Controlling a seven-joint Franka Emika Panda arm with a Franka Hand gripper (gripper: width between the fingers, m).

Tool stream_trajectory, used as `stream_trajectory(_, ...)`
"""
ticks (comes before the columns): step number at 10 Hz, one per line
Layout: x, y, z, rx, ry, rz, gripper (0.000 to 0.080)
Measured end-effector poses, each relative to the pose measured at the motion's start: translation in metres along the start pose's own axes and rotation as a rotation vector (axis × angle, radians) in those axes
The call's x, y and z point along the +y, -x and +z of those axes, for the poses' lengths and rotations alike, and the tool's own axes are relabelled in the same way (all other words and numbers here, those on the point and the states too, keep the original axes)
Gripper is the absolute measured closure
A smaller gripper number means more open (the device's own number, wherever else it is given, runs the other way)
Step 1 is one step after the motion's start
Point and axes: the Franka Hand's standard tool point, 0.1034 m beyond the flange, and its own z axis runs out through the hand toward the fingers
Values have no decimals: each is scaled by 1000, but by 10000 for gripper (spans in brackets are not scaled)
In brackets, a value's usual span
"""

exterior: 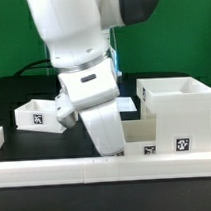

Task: Assemble drawer

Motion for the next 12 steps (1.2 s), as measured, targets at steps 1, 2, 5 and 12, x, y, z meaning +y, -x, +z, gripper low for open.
stream_trajectory(1,1,-7,1,3,-2,12,150)
stream_trajectory(2,0,-3,1,3,-1,12,150)
stream_trajectory(5,0,-2,2,4,-3,19,150)
stream_trajectory(12,1,-25,6,14,-15,46,150)
